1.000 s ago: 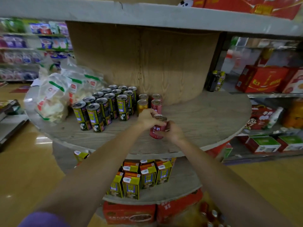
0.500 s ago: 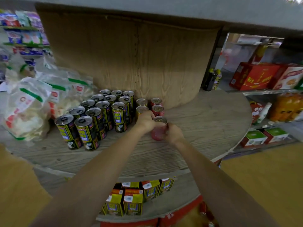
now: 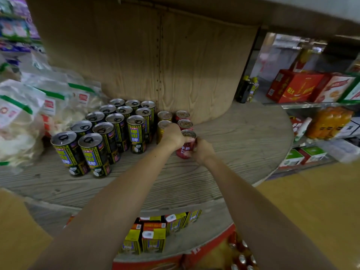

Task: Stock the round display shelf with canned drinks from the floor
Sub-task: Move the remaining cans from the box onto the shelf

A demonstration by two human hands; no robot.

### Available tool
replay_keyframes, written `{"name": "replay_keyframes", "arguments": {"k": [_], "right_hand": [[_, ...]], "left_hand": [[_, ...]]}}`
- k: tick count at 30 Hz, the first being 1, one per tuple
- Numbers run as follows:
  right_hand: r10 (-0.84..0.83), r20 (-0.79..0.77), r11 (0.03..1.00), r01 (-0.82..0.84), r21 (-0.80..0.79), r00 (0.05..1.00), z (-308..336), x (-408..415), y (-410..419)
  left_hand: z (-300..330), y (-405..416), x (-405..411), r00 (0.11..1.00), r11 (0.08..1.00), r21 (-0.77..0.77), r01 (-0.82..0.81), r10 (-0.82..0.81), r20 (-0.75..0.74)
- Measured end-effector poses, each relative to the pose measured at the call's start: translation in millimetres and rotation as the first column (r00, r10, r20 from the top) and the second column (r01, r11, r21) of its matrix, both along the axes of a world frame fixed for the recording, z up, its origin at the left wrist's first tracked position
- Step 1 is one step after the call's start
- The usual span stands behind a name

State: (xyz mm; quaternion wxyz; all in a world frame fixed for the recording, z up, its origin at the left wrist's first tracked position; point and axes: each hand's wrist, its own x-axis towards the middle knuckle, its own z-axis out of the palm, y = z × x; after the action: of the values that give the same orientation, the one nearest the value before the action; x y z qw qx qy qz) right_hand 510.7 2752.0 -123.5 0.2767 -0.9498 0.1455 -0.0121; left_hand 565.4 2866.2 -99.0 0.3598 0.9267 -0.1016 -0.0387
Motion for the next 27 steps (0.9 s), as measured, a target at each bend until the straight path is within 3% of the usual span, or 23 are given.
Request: {"name": "replay_keyframes", "arguments": {"k": [9, 16, 22, 27], "right_hand": [[-0.068, -0.011, 0.998, 0.068, 0.014, 0.998, 8.2, -19.3, 8.1], [-0.026, 0.066, 0.998, 0.022, 0.067, 0.998, 14.6, -40.7, 4.9], [-0.071, 0.067, 0.987, 0.061, 0.151, 0.995, 3.2, -73.1, -34.5], [-0.130, 0.097, 0.980, 0.113, 0.164, 0.987, 4.0, -117.2, -87.1]], "left_hand": [[3.0, -0.1, -15.5, 0.998, 0.994, 0.104, 0.042, -0.047, 0.047], [9.0, -6.0, -27.3, 0.997, 0.990, 0.135, -0.036, 0.027, 0.067], [23.3, -22.1, -61.6, 0.976, 0.965, 0.227, -0.132, 0.087, 0.198], [11.9, -67.4, -109.5, 0.964, 0.950, 0.220, 0.223, -0.249, 0.094]]}}
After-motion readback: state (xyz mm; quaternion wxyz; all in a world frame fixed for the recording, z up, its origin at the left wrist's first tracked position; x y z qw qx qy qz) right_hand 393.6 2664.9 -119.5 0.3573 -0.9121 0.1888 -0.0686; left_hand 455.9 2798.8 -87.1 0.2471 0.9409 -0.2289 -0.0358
